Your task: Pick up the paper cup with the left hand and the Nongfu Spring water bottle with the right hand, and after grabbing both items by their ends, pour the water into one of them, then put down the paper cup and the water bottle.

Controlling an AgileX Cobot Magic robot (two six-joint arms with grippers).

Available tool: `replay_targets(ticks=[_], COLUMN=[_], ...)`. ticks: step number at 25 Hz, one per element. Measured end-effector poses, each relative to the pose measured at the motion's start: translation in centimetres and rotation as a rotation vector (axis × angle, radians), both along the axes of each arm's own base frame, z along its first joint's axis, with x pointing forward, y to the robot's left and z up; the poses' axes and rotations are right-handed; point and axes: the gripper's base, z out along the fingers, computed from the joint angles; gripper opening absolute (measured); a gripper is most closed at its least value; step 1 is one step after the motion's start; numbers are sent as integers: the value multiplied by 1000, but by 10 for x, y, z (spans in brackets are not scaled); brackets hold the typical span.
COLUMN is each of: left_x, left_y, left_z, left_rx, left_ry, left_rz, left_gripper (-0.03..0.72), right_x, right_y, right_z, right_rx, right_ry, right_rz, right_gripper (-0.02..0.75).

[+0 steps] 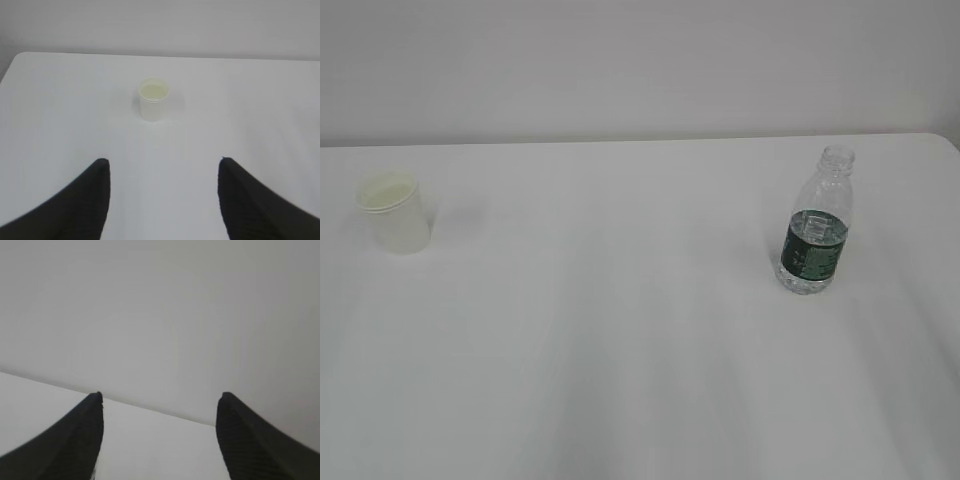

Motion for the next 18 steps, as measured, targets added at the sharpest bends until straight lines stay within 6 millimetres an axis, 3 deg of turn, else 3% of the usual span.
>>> replay_targets(ticks=[11,18], left_x=[-5,-26], left_y=[0,3], left_z=[-9,-14], left_rx=[7,10], left_ry=[107,114], left_rz=[2,6], left_gripper=[484,484], right_x=[-7,-8], right_y=[5,8], right_z=[-1,-4], right_rx=[-22,0], right_ry=[23,61], right_rz=[60,96], right_gripper=[531,531])
